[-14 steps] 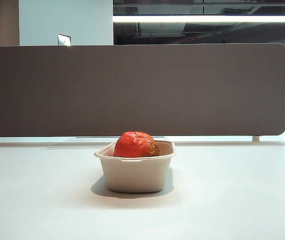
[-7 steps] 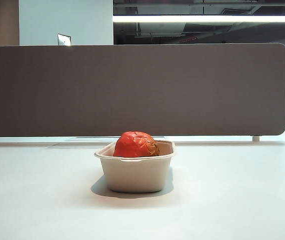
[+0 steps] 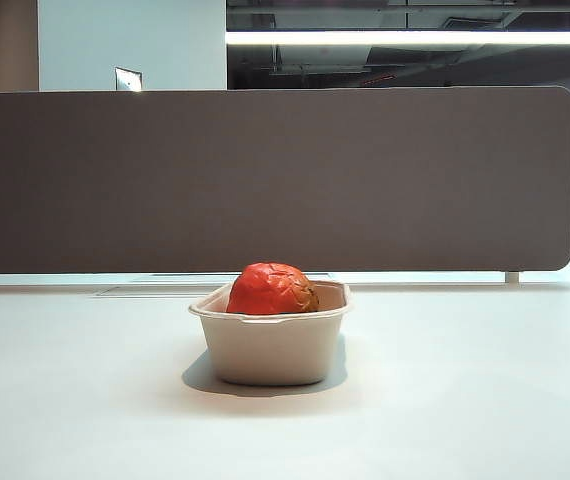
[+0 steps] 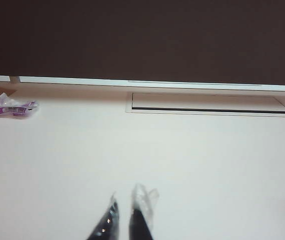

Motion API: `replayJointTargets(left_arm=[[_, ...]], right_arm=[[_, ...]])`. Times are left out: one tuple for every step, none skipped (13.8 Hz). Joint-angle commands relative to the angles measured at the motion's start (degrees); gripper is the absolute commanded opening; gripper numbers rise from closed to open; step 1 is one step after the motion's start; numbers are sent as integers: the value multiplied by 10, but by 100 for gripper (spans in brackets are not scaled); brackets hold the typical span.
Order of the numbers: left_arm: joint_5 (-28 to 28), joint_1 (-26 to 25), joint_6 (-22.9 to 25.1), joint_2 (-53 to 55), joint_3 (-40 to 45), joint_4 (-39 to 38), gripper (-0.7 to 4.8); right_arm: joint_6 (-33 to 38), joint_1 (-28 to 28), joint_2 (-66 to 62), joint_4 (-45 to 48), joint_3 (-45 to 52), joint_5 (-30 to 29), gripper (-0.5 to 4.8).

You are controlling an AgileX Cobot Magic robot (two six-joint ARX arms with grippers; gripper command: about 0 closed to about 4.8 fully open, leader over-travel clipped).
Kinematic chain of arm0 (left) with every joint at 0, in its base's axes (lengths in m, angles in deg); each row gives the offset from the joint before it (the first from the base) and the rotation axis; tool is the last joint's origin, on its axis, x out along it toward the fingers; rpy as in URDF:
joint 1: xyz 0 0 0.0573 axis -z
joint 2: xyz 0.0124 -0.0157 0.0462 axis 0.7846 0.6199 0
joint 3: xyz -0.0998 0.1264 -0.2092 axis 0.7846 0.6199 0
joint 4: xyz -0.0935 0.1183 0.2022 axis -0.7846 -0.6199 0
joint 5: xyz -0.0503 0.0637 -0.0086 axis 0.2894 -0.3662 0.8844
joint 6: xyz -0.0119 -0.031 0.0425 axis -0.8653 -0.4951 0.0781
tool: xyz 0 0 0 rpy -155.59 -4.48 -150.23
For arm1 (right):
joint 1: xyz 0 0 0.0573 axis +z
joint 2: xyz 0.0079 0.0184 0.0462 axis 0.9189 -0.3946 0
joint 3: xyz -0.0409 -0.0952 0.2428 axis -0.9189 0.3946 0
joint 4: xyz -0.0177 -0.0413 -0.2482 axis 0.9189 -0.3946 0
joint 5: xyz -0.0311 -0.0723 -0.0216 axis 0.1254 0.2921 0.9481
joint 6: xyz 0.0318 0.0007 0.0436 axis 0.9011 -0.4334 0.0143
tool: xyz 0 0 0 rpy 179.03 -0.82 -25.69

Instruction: Pick up the orange and place it into the paper lunchbox.

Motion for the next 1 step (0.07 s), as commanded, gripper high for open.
replayJointTargets(left_arm=[[2,0,-2,-2,1,4,35]], right_arm=[[0,0,0,8,2,0,-5]])
